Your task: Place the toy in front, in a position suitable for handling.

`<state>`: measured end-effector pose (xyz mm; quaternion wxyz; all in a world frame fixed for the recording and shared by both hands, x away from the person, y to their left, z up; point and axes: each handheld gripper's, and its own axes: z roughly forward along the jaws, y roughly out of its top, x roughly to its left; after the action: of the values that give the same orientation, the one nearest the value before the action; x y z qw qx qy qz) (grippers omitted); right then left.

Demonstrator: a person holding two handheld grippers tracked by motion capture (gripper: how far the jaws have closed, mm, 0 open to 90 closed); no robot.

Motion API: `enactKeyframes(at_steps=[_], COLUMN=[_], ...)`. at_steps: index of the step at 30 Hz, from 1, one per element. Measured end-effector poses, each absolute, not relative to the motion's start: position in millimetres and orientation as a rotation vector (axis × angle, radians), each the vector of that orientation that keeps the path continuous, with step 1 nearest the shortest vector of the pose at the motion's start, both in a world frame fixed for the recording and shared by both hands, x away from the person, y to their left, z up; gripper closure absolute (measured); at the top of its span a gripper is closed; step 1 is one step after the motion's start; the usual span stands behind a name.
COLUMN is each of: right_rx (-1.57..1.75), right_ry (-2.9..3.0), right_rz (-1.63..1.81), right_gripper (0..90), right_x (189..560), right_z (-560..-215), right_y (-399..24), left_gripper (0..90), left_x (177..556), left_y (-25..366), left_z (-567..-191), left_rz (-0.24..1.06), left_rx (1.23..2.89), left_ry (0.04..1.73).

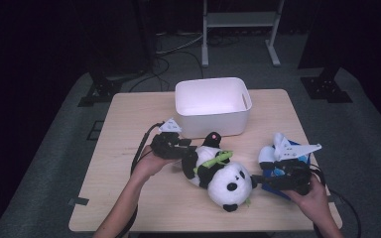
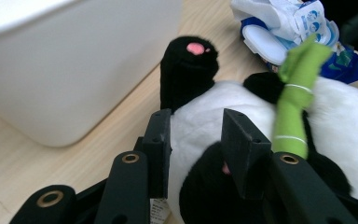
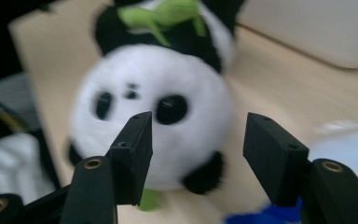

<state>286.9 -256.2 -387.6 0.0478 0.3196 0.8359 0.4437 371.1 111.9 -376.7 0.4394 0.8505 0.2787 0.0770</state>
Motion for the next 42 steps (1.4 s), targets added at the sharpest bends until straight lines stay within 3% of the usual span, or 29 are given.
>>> enactKeyframes(at_steps=[4, 12, 29, 34, 42], right_rx=[0.932, 0.879, 0.969, 0.994, 1.124], right_ry=[2.624, 2.685, 2.609, 2.570, 2.464], right_rz=[1.330, 1.193, 1.220, 1.257, 1.095], right_gripper=[40.6, 39.2, 35.7, 34.1, 33.8], right_x=[283, 291, 324, 317, 315], right_z=[-395, -405, -414, -411, -406], right_y=[-235, -212, -220, -227, -265], left_gripper=[57.4, 59.5, 50.1, 38.9, 37.9], left_x=[365, 353, 332, 331, 327], left_y=[110, 124, 135, 138, 135], left_z=[-390, -399, -402, -399, -402], left_rz=[0.179, 0.099, 0.018, 0.079, 0.126], left_rx=[2.189, 2.117, 2.098, 2.096, 2.140], left_ry=[0.666, 0.680, 0.652, 0.634, 0.587])
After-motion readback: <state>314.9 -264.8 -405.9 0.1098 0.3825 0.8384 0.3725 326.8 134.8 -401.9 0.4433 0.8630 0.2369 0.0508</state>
